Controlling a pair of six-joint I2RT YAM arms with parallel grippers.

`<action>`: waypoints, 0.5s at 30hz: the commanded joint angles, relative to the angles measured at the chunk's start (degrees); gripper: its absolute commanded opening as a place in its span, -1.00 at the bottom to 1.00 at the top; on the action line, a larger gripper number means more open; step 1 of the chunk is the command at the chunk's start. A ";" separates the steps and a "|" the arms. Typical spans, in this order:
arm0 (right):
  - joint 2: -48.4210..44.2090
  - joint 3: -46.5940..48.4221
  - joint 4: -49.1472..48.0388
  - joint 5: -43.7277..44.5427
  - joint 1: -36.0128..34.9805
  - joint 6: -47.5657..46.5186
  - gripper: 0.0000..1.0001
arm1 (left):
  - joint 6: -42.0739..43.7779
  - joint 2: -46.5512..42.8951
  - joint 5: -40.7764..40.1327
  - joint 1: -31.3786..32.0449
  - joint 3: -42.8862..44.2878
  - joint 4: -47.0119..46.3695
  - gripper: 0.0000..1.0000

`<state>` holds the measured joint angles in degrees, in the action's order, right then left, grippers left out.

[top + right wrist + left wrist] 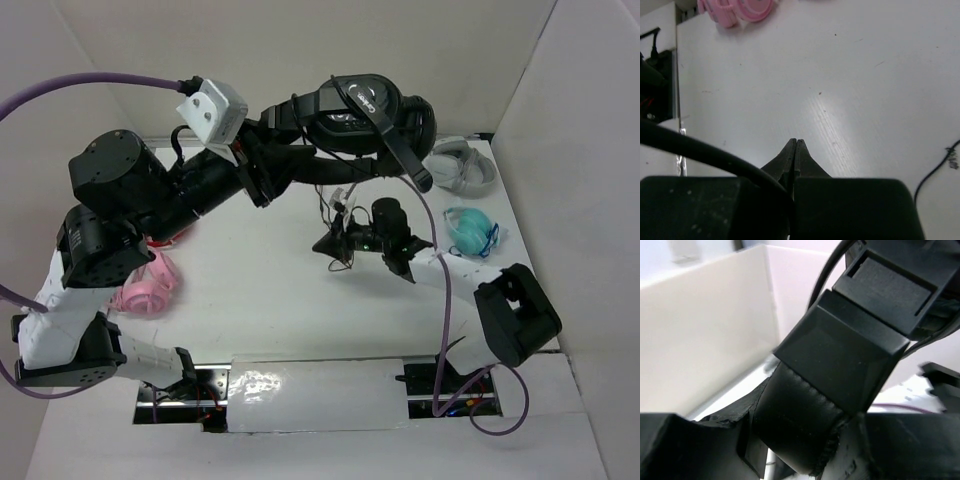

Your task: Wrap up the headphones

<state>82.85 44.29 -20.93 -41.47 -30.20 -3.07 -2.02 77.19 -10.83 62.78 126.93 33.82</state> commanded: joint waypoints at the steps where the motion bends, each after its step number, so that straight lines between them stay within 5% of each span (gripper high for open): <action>1: -0.50 -5.27 -10.70 1.31 -2.15 7.20 -1.00 | 5.80 -2.48 -8.15 -0.03 -1.24 -11.50 -1.00; 7: -14.35 -18.27 -6.95 17.63 -6.62 15.02 -1.00 | 2.56 -1.61 -5.45 -8.62 -5.12 -9.50 -1.00; 15: -45.56 -24.87 17.19 46.90 -10.15 21.61 -1.00 | -13.33 7.62 17.73 -36.56 -5.65 -0.17 -1.00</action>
<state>43.20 20.67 -15.14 -10.46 -40.36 14.37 -7.11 82.39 -4.58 33.76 120.97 33.12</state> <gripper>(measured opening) 0.005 0.437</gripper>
